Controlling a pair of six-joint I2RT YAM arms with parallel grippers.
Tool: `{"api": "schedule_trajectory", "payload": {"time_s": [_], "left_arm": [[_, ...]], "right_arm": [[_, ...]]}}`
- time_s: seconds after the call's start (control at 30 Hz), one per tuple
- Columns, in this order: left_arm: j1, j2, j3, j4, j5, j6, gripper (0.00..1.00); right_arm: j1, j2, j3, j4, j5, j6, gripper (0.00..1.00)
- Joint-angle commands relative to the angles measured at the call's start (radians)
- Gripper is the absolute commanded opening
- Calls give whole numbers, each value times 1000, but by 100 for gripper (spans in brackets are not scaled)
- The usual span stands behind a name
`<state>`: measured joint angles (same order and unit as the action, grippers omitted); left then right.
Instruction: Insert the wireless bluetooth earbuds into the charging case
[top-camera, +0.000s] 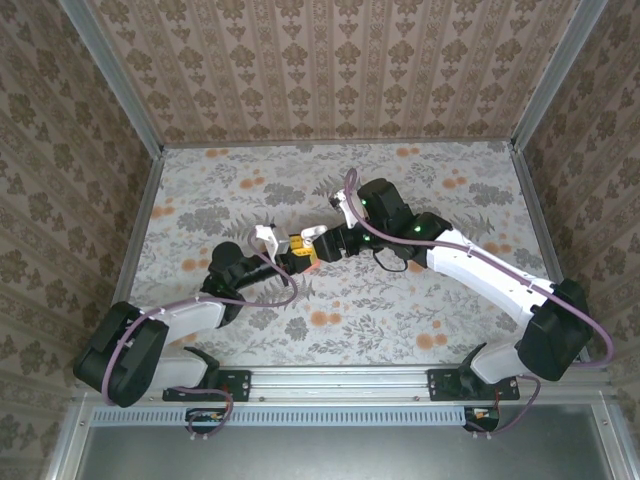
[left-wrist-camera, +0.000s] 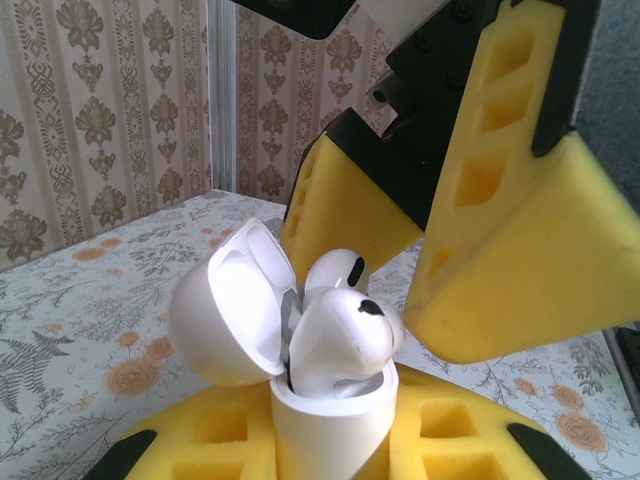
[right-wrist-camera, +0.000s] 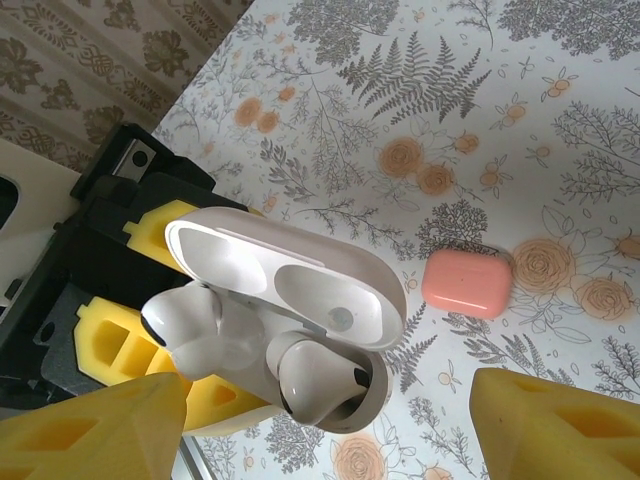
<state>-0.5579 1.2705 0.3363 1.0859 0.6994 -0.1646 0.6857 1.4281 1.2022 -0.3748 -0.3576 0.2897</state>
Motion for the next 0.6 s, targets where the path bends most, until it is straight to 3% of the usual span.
{"api": "schedule_trajectory", "payload": {"time_s": [0.0, 0.57], "left_arm": [[-9, 1, 26, 36, 1, -19, 12], [-11, 0, 27, 37, 2, -26, 12]], "right_arm": [[8, 8, 31, -2, 25, -12, 76], [4, 3, 31, 17, 80, -2, 75]]}}
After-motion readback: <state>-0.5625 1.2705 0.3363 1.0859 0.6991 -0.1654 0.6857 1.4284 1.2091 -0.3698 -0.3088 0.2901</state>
